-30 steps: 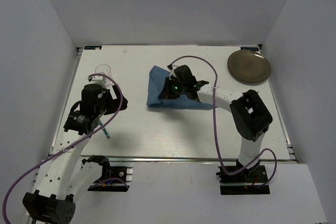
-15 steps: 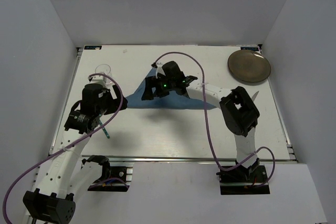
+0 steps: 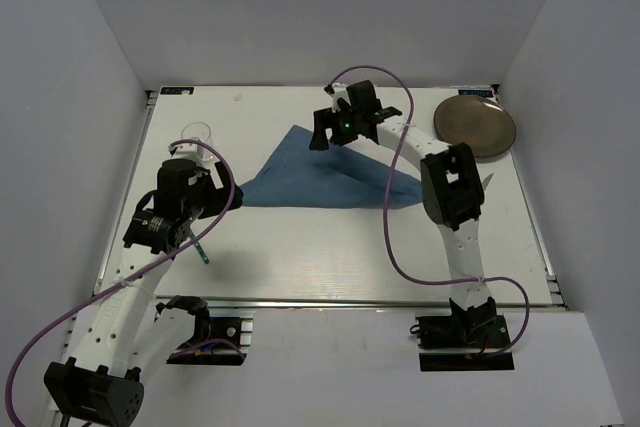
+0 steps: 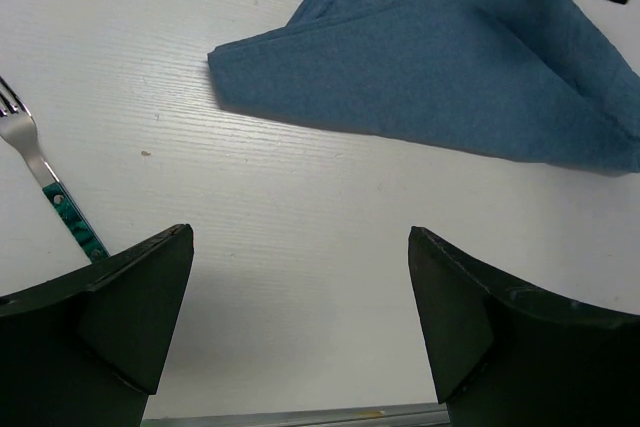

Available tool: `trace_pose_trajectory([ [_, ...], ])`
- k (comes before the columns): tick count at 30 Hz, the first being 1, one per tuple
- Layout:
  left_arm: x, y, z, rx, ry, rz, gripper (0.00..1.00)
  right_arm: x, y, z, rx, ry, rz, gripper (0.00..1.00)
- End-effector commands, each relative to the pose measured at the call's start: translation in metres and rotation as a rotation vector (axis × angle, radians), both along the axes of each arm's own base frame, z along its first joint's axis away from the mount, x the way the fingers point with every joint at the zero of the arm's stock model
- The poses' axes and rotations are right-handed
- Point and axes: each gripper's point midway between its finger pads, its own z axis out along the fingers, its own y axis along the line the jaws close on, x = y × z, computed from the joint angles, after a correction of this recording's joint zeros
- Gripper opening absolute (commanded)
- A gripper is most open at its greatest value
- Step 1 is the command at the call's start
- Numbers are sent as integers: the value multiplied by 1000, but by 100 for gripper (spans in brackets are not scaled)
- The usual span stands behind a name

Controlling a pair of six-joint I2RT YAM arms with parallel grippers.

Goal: Set the dinner table for one person

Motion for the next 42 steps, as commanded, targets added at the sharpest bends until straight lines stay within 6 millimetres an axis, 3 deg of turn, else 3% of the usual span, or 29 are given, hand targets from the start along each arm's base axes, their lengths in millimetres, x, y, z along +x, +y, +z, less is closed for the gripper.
trace_pose_trajectory([
  [1,1,0,3,0,-10,8,98,-16,15,-25,12,95,137,86],
  [6,1,1,5,-1,-17,9,98,-25,23,-38,48,144,168,77],
  [13,2,0,3,-1,-11,4,98,-36,21,-50,65,177,171,45],
  [17,1,0,3,0,-11,4,98,-41,22,-49,69,181,179,45],
  [21,1,0,4,-2,-15,4,98,-42,22,-46,80,187,176,15],
  [25,1,0,4,-1,-16,4,98,-46,25,-30,115,178,188,0],
  [28,1,0,4,-1,-16,4,98,-50,25,-9,154,154,186,0],
  [30,1,0,4,-2,-14,2,98,-56,26,18,190,115,202,0],
  [31,1,0,4,-2,-14,2,98,-65,28,21,212,120,219,0],
  [32,1,0,4,-2,-15,0,98,-70,27,41,235,91,231,0],
  [35,1,-1,5,-3,-18,-1,98,-100,24,57,293,98,265,0],
  [37,2,-1,5,-4,-21,-3,98,-118,25,60,319,103,285,0],
  [40,1,-2,6,-7,-22,-8,98,-155,18,48,348,172,292,0],
  [41,1,-2,6,-6,-24,-11,98,-168,23,54,370,170,314,0],
  [42,1,-3,4,-9,-18,-14,98,-189,15,33,363,235,326,0],
])
